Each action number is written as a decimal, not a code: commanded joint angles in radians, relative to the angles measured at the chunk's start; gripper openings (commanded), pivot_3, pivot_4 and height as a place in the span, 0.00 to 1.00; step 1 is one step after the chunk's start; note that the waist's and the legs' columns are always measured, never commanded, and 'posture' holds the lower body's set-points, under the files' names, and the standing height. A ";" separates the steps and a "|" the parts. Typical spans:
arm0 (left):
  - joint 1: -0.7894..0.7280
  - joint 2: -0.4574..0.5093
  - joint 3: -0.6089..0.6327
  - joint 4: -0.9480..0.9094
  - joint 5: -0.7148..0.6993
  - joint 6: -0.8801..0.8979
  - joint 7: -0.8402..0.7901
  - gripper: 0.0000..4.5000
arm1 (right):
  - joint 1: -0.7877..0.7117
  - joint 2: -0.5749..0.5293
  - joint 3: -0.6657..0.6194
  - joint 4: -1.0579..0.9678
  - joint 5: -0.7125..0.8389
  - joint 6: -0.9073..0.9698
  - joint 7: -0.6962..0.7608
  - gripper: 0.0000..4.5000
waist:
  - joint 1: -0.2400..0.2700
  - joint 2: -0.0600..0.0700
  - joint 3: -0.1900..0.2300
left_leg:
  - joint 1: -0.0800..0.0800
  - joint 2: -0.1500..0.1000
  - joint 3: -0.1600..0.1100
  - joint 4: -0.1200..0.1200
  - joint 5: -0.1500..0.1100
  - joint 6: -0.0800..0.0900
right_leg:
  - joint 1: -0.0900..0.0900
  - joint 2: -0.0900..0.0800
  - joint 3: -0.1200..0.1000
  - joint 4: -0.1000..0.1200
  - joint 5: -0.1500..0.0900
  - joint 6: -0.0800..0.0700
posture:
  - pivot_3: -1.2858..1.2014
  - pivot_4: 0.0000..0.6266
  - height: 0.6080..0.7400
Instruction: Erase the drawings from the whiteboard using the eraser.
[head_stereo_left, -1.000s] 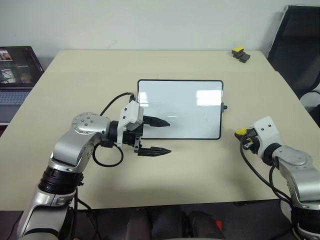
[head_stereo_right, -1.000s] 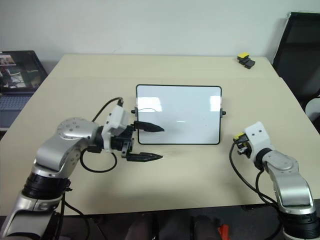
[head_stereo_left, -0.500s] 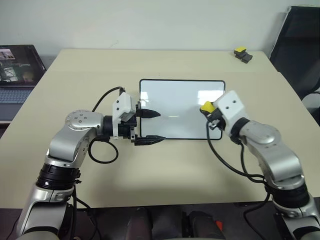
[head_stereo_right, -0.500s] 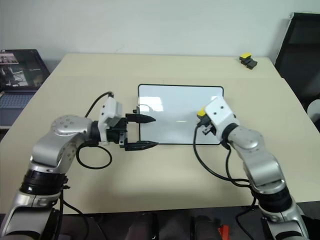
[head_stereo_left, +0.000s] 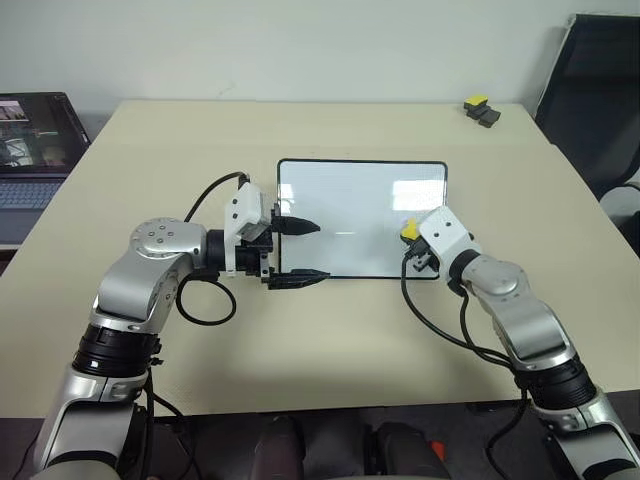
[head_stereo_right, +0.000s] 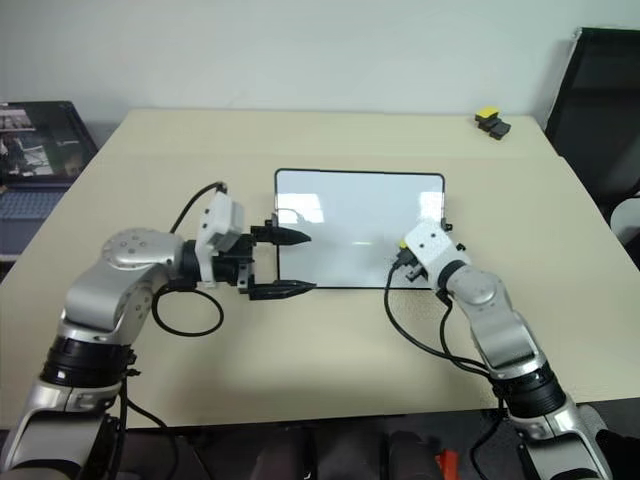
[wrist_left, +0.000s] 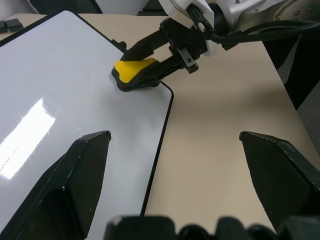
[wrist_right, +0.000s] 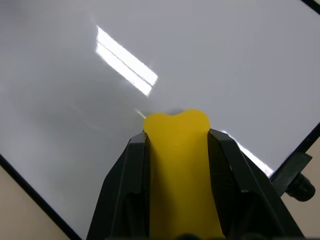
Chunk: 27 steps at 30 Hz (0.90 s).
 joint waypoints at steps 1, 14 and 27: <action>-0.026 0.007 0.018 -0.012 0.000 -0.021 -0.005 1.00 | 0.051 -0.009 0.008 0.051 -0.002 0.045 0.024 0.28 | -0.002 -0.001 0.000 | 0.001 0.000 0.000 0.000 0.000 0.000 | 0.001 0.000 0.000 0.000 0.000 0.000 | 0.52 0.24 1.00; -0.036 0.002 0.009 0.002 0.003 -0.029 -0.012 1.00 | -0.140 -0.006 -0.018 0.175 -0.063 -0.023 -0.003 0.28 | -0.005 0.000 0.000 | 0.012 0.000 0.000 -0.001 0.002 0.003 | 0.009 0.000 0.002 -0.001 0.001 0.000 | 0.52 0.24 1.00; -0.026 0.002 0.012 -0.008 -0.006 -0.023 -0.016 1.00 | 0.001 -0.010 -0.073 0.007 -0.009 0.066 0.038 0.28 | -0.005 0.000 0.000 | 0.012 0.000 0.000 -0.002 0.002 0.002 | 0.010 0.000 0.002 -0.001 0.001 0.001 | 0.52 0.24 1.00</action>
